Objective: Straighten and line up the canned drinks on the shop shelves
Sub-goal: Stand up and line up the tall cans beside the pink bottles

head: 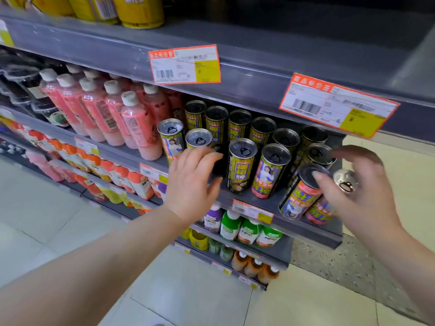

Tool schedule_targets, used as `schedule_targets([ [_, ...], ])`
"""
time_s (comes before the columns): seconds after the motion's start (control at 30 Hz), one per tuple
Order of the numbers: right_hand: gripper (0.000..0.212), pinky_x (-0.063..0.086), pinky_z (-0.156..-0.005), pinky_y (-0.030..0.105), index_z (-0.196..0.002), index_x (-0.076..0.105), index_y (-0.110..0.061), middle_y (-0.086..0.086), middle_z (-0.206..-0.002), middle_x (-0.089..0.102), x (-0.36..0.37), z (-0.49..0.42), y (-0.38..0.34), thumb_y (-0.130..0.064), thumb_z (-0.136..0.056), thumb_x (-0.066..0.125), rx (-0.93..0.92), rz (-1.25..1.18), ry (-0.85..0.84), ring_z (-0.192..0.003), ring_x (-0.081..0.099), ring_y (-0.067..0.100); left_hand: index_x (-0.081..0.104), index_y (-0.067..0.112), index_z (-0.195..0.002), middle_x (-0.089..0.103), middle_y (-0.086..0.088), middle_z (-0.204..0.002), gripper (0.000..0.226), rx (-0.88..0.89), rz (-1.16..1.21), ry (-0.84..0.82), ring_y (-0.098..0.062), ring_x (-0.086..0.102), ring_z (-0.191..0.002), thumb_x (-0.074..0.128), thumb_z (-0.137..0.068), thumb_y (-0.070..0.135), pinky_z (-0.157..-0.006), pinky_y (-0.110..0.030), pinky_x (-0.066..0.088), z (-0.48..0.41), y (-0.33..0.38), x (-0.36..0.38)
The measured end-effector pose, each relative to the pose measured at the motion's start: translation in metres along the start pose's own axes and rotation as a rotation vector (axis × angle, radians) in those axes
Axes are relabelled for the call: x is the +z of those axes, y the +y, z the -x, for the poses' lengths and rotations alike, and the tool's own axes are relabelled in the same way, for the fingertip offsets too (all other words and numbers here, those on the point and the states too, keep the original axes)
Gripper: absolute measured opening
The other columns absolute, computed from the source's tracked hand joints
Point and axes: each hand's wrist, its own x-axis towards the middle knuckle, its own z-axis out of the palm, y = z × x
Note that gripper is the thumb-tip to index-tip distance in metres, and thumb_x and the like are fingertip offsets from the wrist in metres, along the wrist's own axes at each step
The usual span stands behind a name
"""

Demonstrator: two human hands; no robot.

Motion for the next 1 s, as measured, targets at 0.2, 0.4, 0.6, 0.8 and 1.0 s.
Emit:
schedule_targets([
  [0.2, 0.035, 0.038, -0.097, 0.033, -0.107, 0.064, -0.015, -0.006, -0.108, 0.053, 0.077, -0.009, -0.068, -0.032, -0.077, 0.061, -0.221, 0.045, -0.224, -0.109, 0.052, 0.024, 0.051, 0.011, -0.123, 0.053, -0.015, -0.124, 0.062, -0.049, -0.119, -0.022, -0.032, 0.041, -0.118, 0.060, -0.069, 0.040, -0.094, -0.047, 0.035, -0.029, -0.069, -0.029],
  [0.4, 0.074, 0.034, -0.106, 0.042, -0.143, 0.030, -0.026, 0.003, -0.145, 0.038, 0.140, -0.054, -0.114, -0.043, -0.080, 0.065, -0.178, 0.421, -0.519, -0.130, 0.040, 0.029, 0.035, 0.001, -0.139, 0.034, -0.023, -0.142, 0.081, 0.052, -0.037, -0.265, -0.040, 0.033, -0.130, 0.077, -0.073, 0.023, -0.109, -0.042, 0.028, -0.059, -0.106, -0.034],
  [0.6, 0.087, 0.040, -0.103, 0.041, -0.145, 0.026, -0.023, 0.007, -0.144, 0.044, 0.167, -0.071, -0.118, -0.043, -0.073, 0.071, -0.039, 0.466, -0.629, -0.129, 0.045, 0.027, 0.019, 0.009, -0.147, 0.018, -0.014, -0.152, 0.088, -0.118, 0.266, -0.284, -0.029, 0.021, -0.139, 0.072, -0.078, 0.025, -0.113, -0.030, 0.018, -0.066, -0.114, -0.019],
  [0.8, 0.070, 0.044, -0.093, 0.036, -0.136, 0.037, -0.024, 0.009, -0.134, 0.050, 0.172, -0.072, -0.122, -0.043, -0.077, 0.069, -0.009, 0.565, -0.520, -0.121, 0.050, 0.030, 0.040, 0.011, -0.134, 0.035, -0.009, -0.137, 0.062, -0.189, 0.437, -0.231, -0.031, 0.048, -0.114, 0.068, -0.079, 0.010, -0.099, -0.038, 0.041, -0.065, -0.120, -0.005],
  [1.0, 0.069, 0.041, -0.087, 0.032, -0.136, 0.034, -0.027, 0.004, -0.134, 0.046, 0.182, -0.079, -0.120, -0.042, -0.078, 0.068, 0.002, 0.560, -0.490, -0.120, 0.049, 0.028, 0.025, 0.021, -0.144, 0.036, -0.006, -0.138, 0.076, -0.177, 0.555, -0.230, -0.030, 0.051, -0.112, 0.064, -0.081, 0.007, -0.096, -0.044, 0.043, -0.072, -0.120, 0.003],
])
